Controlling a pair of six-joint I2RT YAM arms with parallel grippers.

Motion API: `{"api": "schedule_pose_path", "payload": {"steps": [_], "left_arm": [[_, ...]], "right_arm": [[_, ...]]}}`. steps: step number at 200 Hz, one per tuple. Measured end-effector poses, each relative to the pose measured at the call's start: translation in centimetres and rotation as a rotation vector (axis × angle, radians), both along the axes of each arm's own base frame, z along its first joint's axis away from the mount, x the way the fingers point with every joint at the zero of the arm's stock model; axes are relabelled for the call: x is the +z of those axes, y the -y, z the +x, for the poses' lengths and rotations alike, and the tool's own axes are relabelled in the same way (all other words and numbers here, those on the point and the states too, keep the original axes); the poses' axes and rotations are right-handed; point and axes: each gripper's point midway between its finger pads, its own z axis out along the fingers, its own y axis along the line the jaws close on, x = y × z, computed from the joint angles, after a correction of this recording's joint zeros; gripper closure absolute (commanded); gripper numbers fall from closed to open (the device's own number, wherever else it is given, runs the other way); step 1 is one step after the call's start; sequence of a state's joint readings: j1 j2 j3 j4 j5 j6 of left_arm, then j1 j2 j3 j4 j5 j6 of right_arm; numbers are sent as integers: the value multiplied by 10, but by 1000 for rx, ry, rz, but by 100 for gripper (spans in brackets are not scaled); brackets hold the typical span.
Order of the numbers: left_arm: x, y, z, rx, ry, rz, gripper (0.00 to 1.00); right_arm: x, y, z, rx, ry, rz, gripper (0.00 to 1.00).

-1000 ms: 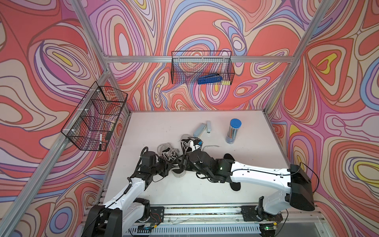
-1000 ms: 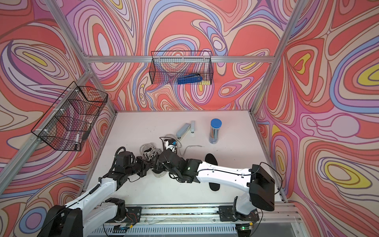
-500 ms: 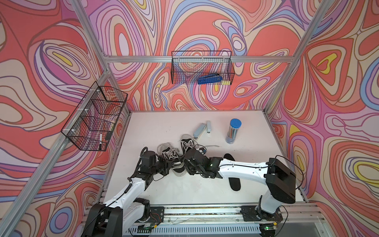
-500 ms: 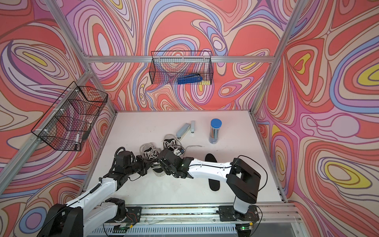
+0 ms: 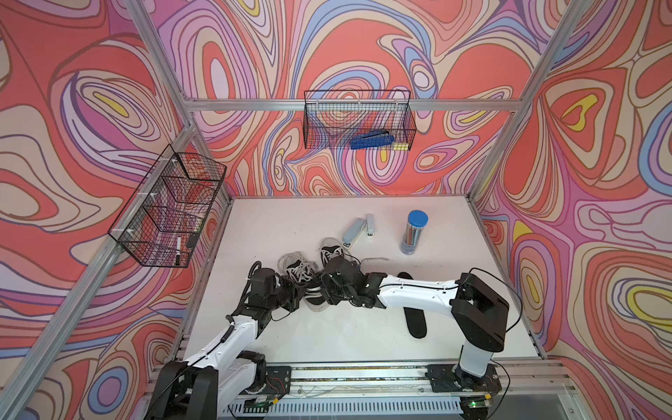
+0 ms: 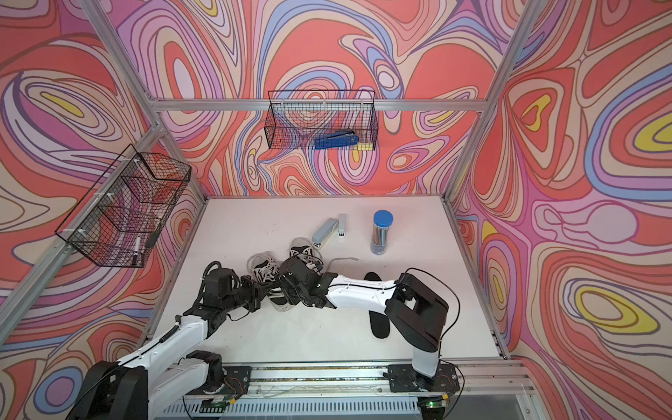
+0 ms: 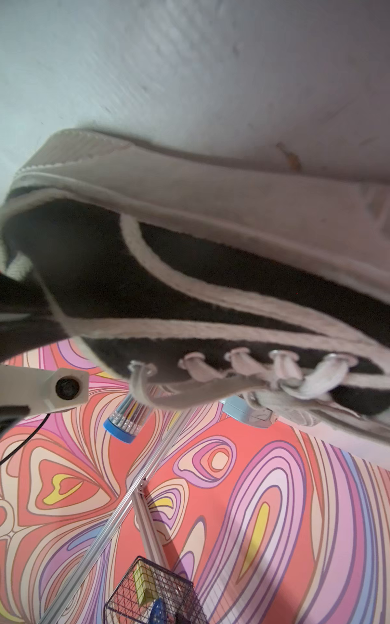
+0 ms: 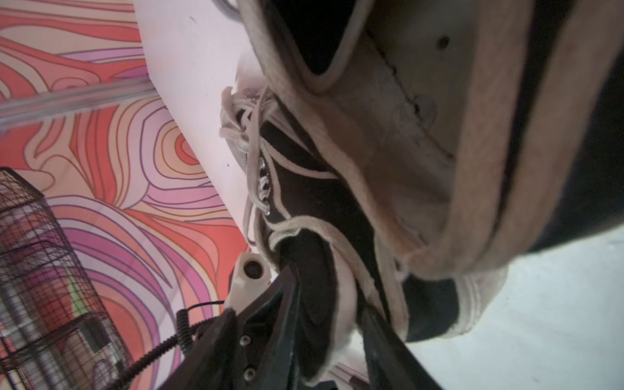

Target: Remove the insole from the shoe

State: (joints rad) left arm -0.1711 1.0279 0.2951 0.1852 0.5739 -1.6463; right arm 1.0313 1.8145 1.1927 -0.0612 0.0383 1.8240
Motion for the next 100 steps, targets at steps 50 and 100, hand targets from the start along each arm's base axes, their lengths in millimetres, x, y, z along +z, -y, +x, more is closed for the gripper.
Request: {"api": "schedule_pose_path", "payload": {"steps": [50, 100], "left_arm": [[2, 1, 1, 0, 5, -9, 100], [5, -5, 0, 20, 21, 16, 84]], "right_arm": [[2, -2, 0, -9, -22, 24, 60], [-7, -7, -1, -4, -46, 36, 100]]}}
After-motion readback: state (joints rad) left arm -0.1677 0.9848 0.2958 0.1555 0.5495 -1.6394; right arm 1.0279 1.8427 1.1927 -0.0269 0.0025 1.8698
